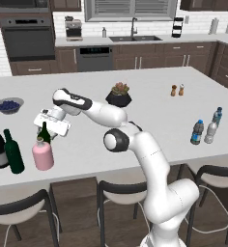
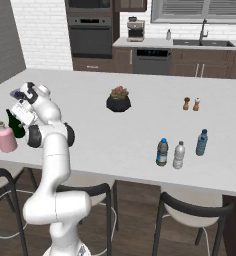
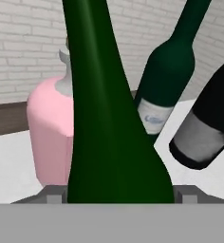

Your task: Move the plastic bottles in the middle to the plastics group, and the glass bottles in the middle to the glass group.

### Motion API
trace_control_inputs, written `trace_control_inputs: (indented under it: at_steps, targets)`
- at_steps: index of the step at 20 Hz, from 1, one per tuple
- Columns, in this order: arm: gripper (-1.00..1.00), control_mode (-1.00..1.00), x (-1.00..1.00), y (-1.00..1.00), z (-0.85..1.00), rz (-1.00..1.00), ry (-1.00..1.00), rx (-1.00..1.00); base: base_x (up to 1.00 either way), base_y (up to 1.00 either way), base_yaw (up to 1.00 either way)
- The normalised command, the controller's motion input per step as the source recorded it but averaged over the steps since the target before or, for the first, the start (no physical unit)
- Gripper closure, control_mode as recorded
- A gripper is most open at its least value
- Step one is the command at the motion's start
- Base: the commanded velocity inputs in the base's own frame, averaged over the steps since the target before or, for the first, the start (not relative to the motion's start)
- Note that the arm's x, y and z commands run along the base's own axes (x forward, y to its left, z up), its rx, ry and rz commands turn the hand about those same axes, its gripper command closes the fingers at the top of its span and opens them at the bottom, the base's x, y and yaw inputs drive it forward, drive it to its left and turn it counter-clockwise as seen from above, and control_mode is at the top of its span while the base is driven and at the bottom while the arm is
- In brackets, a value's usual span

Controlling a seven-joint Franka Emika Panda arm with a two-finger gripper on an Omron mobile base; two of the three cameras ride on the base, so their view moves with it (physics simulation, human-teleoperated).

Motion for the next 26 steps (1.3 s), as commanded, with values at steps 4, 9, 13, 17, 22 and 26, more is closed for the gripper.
trace_control_inputs:
  at_steps: [4, 9, 13, 17, 22, 26]
  targets:
    - [1.0, -1.0, 0.01, -0.01, -0.12, -0.01, 0.1, 0.0, 0.0, 0.0, 0.0]
    - [1.0, -1.0, 0.03, 0.0, -0.12, -0.03, 0.17, 0.0, 0.0, 0.0, 0.0]
    - [1.0, -1.0, 0.0, 0.0, 0.0, -0.01, 0.04, 0.0, 0.0, 0.0, 0.0]
    - [-1.0, -1.0, 0.0, 0.0, 0.0, 0.0, 0.0, 0.0, 0.0, 0.0, 0.0]
    - [-1.0, -1.0, 0.0, 0.0, 0.0, 0.0, 0.0, 0.0, 0.0, 0.0, 0.0]
    - [-1.0, -1.0, 0.0, 0.0, 0.0, 0.0, 0.0, 0.0, 0.0, 0.0, 0.0]
